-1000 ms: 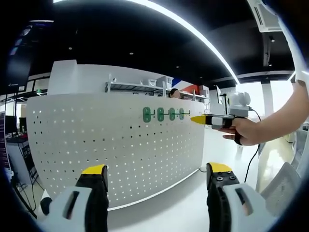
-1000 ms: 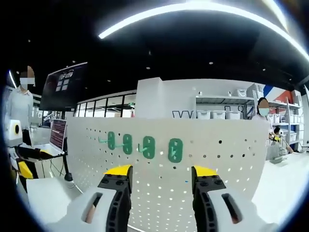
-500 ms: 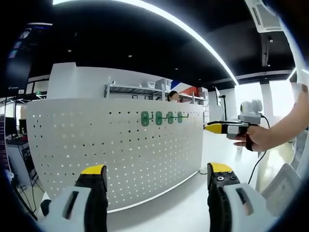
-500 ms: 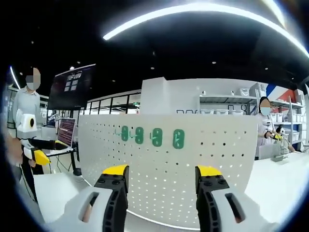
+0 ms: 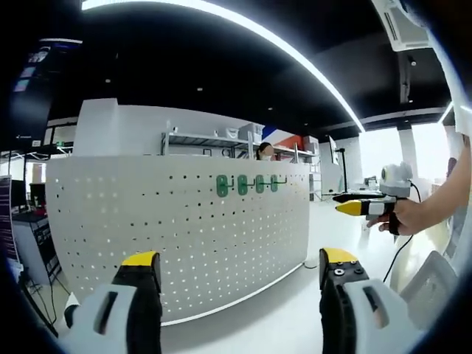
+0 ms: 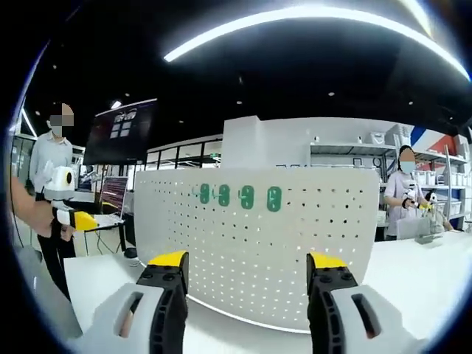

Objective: Insert the hook assembly into the mounting plate slot until the hook locks in place.

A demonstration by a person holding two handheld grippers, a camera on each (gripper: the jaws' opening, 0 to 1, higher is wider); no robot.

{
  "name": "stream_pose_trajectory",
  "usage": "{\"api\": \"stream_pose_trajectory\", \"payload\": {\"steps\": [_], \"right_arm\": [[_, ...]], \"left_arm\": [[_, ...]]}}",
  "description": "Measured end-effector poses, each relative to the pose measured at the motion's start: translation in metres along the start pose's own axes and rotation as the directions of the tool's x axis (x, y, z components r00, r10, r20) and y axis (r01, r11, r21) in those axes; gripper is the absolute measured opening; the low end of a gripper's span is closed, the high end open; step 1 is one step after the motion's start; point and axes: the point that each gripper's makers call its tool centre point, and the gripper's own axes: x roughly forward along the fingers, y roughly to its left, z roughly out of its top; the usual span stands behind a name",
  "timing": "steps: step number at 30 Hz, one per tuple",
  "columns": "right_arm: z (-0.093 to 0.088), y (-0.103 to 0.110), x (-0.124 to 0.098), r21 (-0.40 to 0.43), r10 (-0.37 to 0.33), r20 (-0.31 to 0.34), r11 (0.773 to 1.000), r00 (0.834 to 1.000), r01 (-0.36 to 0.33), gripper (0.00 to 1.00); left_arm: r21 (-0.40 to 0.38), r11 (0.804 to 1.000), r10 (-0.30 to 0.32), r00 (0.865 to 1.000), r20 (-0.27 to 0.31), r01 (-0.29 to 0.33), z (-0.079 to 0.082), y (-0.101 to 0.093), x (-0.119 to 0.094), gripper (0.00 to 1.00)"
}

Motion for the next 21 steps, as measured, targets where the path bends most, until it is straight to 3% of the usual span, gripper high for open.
{"api": "stream_pose_trajectory", "payload": {"steps": [9, 21], "right_arm": [[-0.012, 0.002, -0.028, -0.001, -0.003, -0.024, 1.000, 1.000, 0.003, 0.66], [-0.021, 0.003, -0.063, 0.031, -0.035, -0.025, 0.999, 0.999, 0.036, 0.68]], "left_arm": [[0.012, 1.000, 0.004, 1.000, -0.009, -0.004, -0.005, -0.002, -0.010, 0.93], [-0.030, 0.999, 0.024, 1.000, -0.003, -0.024, -0.012, -0.005, -0.033, 0.95]]}}
